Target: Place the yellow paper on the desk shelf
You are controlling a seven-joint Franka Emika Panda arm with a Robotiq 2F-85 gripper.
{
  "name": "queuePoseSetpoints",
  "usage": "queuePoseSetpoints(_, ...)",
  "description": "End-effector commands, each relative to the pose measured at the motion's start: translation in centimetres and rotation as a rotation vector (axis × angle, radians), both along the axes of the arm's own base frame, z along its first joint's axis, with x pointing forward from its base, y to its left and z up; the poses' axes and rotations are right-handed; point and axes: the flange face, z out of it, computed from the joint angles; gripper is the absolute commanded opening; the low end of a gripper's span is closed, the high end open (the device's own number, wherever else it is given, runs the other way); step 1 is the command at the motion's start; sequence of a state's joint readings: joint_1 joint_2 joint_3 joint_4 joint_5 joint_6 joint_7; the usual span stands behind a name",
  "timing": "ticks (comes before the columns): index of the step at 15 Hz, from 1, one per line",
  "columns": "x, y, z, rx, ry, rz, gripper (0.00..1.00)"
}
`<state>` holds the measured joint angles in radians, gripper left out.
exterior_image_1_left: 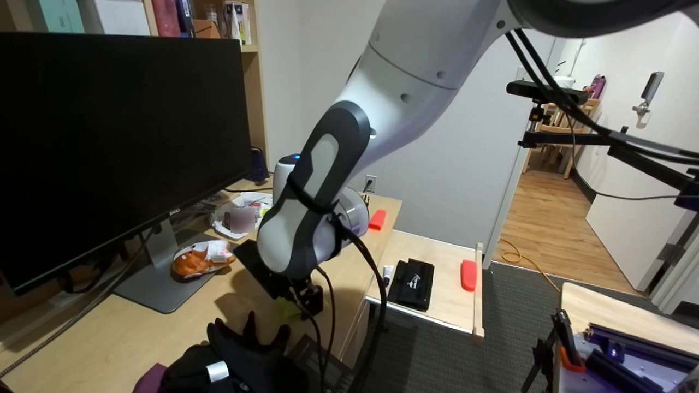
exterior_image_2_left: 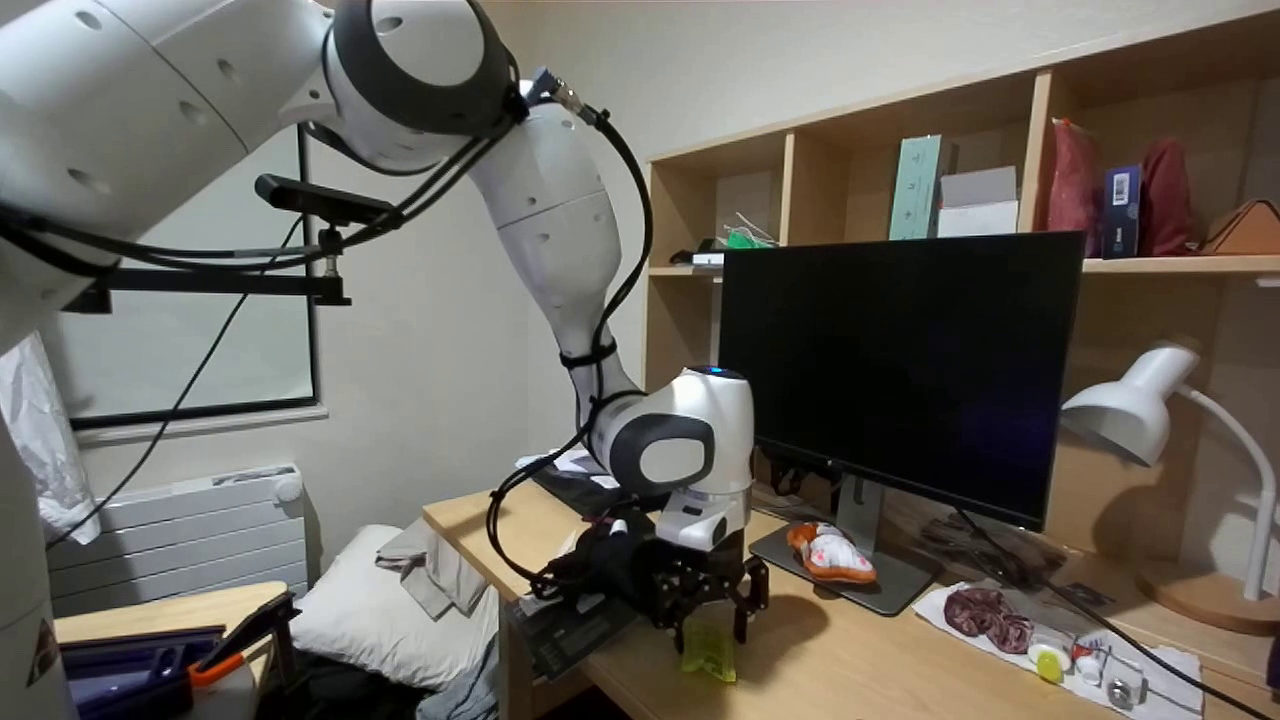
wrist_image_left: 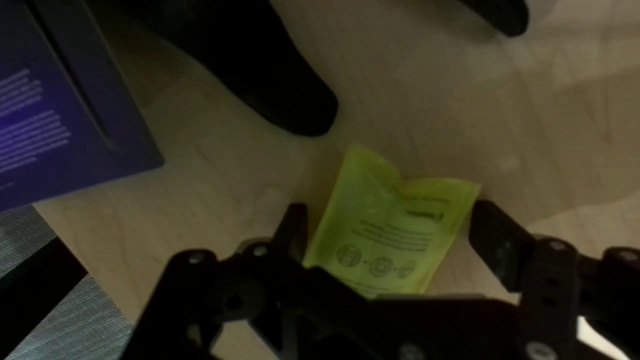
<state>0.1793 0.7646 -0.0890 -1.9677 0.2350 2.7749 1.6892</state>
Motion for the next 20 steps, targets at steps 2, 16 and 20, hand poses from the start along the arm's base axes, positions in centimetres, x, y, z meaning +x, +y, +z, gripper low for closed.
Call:
queuePoseSetpoints(2,0.7,0.0,-0.4,0.062,0.026,0.0,0.48)
queuePoseSetpoints(16,-4.5,-4.2,4.9,0.006,0.075,0.223,0.07)
queuePoseSetpoints(20,-8.2,-8.8,6.7,-0.036,0.097,0.243,0.07)
